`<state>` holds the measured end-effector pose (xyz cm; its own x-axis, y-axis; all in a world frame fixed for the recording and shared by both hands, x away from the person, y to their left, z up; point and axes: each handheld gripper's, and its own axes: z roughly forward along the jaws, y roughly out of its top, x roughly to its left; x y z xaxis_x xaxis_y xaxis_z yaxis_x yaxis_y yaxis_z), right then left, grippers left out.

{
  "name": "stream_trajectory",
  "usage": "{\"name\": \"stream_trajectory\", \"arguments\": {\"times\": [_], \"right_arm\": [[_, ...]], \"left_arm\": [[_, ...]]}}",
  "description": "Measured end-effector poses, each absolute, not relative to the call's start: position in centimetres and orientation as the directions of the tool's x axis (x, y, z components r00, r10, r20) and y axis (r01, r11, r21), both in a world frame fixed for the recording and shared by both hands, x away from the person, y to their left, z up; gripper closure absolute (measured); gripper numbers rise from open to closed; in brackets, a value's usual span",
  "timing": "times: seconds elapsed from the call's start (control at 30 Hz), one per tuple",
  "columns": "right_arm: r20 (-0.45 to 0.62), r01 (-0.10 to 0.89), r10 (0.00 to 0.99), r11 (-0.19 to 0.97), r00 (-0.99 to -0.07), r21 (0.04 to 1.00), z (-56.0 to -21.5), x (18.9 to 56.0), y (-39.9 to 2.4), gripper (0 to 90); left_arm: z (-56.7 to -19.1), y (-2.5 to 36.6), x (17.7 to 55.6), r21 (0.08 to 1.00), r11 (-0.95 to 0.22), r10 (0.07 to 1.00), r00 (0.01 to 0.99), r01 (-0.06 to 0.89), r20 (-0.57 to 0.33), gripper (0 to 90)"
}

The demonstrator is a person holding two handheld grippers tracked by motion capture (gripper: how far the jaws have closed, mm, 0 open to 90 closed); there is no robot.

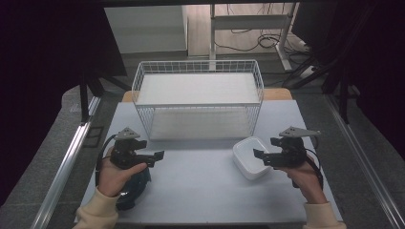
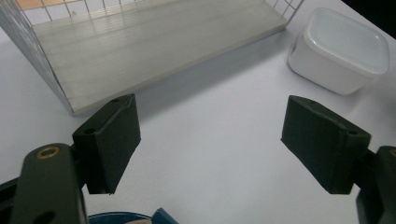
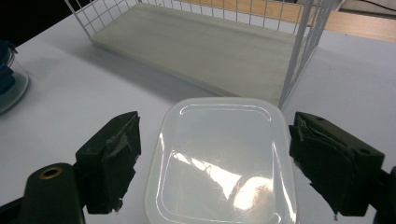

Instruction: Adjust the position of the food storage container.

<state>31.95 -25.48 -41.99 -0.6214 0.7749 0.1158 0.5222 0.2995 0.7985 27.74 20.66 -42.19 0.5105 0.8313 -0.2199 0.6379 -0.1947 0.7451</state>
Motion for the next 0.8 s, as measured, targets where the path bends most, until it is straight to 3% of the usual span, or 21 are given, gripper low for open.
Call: {"name": "stream_trajectory", "arguments": {"times": [0.8], "right_arm": [[0.116, 0.524, 0.779, 0.295, -0.616, 0.799, -41.6, 31.7, -25.6, 18.1]], "left_arm": [[-41.0, 22.1, 26.6, 0.755, -0.179, 0.835, 0.503, 0.631, -0.223, 19.7]]}}
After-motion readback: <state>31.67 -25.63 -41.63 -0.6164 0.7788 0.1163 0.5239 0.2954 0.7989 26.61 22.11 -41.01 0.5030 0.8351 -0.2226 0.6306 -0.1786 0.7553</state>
